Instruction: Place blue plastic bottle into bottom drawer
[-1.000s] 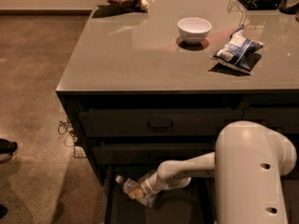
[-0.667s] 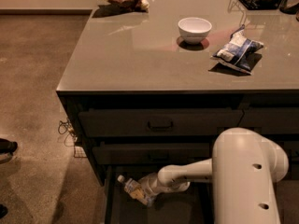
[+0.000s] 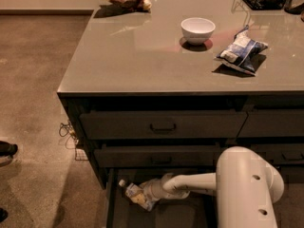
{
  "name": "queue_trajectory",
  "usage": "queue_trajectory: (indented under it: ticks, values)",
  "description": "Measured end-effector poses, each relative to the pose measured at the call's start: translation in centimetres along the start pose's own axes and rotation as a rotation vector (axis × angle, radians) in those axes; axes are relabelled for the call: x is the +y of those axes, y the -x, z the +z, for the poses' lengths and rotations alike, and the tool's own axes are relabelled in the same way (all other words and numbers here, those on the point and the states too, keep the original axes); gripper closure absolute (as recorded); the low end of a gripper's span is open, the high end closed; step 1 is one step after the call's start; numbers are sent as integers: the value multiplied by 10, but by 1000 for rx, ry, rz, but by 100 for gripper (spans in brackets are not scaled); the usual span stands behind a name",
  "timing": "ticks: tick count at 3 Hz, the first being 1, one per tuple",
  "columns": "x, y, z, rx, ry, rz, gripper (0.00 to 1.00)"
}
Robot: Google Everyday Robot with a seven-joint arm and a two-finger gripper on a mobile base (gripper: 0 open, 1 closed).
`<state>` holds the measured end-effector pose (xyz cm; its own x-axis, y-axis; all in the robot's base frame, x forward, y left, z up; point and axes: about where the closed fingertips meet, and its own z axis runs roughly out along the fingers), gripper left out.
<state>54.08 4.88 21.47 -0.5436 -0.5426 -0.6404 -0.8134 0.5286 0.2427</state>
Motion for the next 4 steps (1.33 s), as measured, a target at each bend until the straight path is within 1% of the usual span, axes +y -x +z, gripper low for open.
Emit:
queue_trajectory:
  ticks: [1,4]
  values:
    - [-5,-3,11,-22,18,0,81]
    - [-1,-3,14,-20,24,0,12]
